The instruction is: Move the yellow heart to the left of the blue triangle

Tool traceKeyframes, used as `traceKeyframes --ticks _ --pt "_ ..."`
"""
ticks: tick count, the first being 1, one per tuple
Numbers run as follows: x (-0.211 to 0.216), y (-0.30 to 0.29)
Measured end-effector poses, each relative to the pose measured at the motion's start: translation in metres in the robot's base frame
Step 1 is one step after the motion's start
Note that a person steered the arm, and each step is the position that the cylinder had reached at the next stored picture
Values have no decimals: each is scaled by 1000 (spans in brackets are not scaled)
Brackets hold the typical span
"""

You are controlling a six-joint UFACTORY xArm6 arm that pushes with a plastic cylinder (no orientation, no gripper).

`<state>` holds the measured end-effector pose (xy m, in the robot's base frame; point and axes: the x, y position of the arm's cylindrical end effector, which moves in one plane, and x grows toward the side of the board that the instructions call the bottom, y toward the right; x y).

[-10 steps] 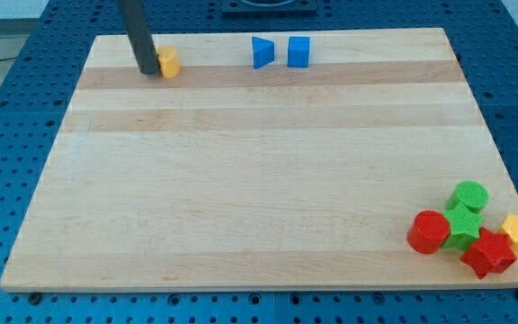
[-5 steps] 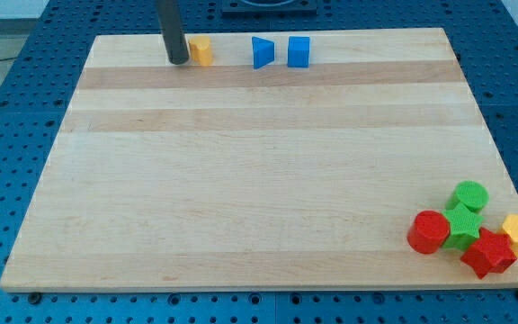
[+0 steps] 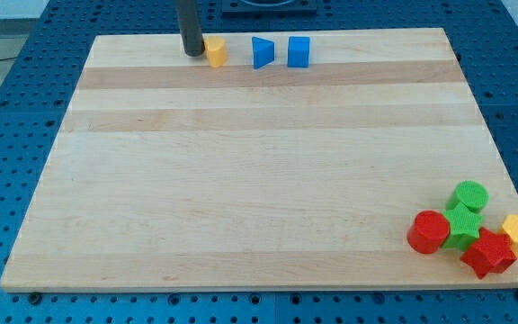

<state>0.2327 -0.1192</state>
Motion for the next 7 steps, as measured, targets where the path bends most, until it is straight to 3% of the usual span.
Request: traceKeyframes --ticks 7 --pt "-1 9"
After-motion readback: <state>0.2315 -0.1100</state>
